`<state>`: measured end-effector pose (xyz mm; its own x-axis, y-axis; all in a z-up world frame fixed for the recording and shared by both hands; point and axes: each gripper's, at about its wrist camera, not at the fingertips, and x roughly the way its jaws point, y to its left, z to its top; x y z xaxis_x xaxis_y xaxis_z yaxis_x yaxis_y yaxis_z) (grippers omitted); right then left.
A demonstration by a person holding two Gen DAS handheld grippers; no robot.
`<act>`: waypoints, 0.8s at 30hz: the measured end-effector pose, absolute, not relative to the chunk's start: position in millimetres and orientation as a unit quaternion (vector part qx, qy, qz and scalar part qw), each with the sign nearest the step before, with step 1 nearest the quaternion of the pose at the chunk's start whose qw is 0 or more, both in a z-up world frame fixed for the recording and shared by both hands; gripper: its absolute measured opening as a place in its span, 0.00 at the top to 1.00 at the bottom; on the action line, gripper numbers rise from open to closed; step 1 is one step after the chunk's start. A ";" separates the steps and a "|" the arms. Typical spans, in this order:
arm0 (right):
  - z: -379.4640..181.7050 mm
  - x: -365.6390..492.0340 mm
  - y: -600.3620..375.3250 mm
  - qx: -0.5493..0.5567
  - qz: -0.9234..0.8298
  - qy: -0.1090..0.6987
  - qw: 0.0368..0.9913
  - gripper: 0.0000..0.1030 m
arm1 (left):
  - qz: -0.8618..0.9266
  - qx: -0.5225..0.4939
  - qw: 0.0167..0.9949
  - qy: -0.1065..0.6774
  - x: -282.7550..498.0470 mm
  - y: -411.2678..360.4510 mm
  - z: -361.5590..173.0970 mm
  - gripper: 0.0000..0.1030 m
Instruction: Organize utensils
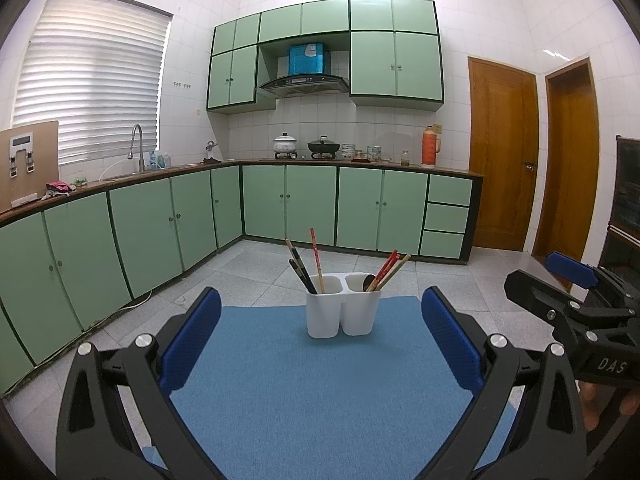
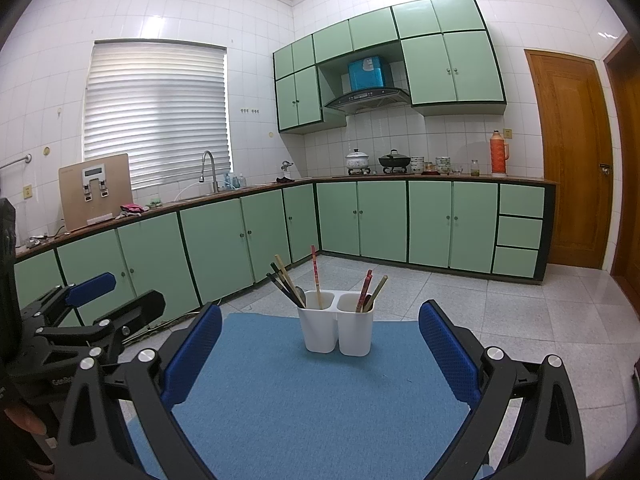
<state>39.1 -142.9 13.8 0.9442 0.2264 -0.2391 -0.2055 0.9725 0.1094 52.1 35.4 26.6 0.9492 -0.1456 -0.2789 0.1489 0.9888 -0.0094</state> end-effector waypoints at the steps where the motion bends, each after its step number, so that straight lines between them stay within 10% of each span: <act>1: 13.7 39.3 -142.8 0.041 0.110 0.126 0.985 0.06 | -0.074 0.006 0.987 0.141 52.1 35.4 26.2 0.06; 24: 14.2 38.9 -143.0 0.042 0.109 0.126 0.985 0.06 | -0.072 0.005 0.987 0.146 55.7 30.6 24.9 0.06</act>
<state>38.9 -143.0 14.2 0.9441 0.2262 -0.2397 -0.2052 0.9726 0.1096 55.7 30.6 24.9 0.9472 -0.1403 -0.2883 0.1432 0.9896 -0.0112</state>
